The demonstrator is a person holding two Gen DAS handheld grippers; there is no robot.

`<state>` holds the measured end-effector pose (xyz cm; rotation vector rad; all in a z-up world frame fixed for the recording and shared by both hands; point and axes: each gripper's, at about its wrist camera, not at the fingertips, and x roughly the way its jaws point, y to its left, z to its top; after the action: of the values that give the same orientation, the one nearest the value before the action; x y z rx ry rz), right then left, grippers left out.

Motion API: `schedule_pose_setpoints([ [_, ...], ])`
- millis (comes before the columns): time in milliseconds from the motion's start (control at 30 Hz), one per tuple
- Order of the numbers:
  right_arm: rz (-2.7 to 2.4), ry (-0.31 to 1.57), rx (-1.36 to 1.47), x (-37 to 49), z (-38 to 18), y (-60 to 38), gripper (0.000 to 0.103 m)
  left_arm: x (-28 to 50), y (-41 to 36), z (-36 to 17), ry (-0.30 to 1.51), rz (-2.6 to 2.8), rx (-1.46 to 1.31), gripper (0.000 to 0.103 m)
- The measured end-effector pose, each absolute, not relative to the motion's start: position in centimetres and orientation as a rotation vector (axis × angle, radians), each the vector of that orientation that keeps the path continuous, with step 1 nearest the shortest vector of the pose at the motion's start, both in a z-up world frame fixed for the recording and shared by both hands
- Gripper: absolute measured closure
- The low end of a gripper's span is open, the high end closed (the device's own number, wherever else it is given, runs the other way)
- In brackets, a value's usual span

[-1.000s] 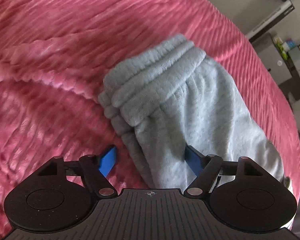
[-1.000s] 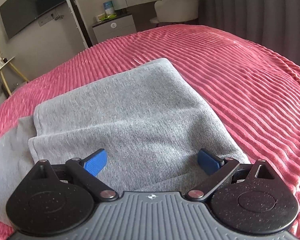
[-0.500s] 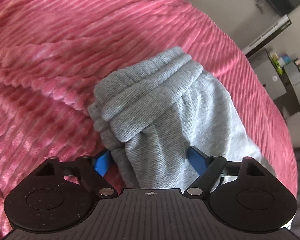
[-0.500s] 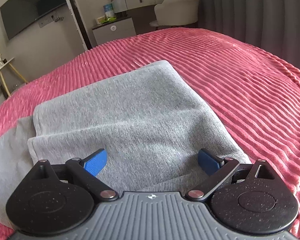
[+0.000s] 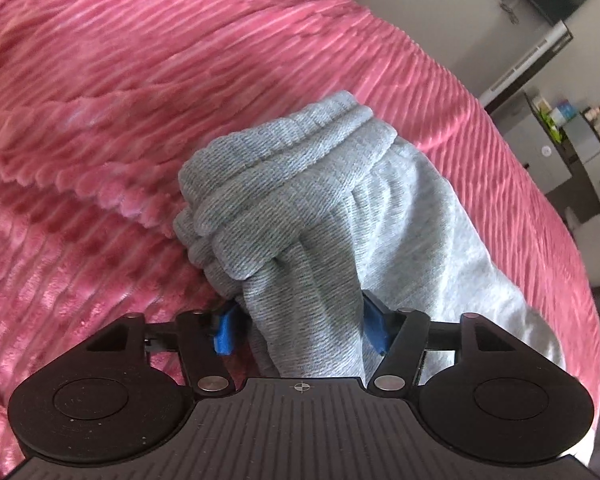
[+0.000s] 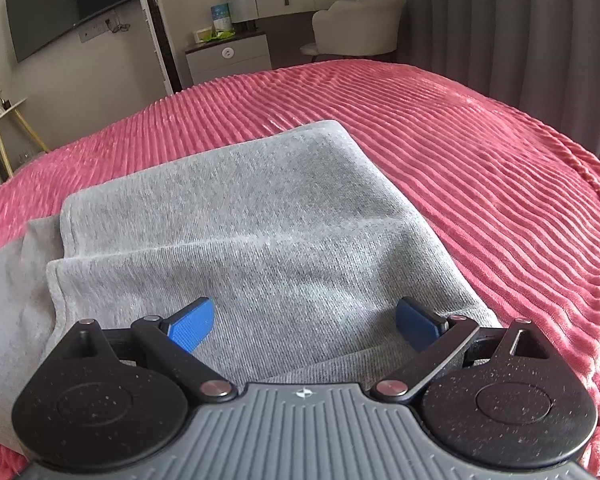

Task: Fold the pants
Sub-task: 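Close the left gripper on the bunched ribbed cuffs, then lift the cuffs up off the bedspread with the left gripper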

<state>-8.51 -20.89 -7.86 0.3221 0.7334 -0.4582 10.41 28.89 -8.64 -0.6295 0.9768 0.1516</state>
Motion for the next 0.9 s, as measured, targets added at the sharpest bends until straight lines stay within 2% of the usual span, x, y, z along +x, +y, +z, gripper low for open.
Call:
schedule_pose_setpoints([
  [133, -0.459, 0.738, 0.315, -8.5, -7.8, -21.0, 0.005, 10.4, 28.6, -8.3, 0.981, 0.159, -0.593, 0.043],
  [300, -0.455, 0.730, 0.353, -8.7, -7.6, -21.5, 0.005, 9.9, 28.8, -7.6, 0.962, 0.163, -0.612, 0.062],
  [500, -0.450, 0.724, 0.389, -8.9, -7.3, -21.7, 0.005, 9.5, 27.0, -5.5, 0.913, 0.165, -0.518, 0.075],
  [900, -0.439, 0.694, 0.479, -9.2, -7.0, -22.3, 0.005, 9.4, 26.3, -4.6, 0.894, 0.165, -0.489, 0.078],
])
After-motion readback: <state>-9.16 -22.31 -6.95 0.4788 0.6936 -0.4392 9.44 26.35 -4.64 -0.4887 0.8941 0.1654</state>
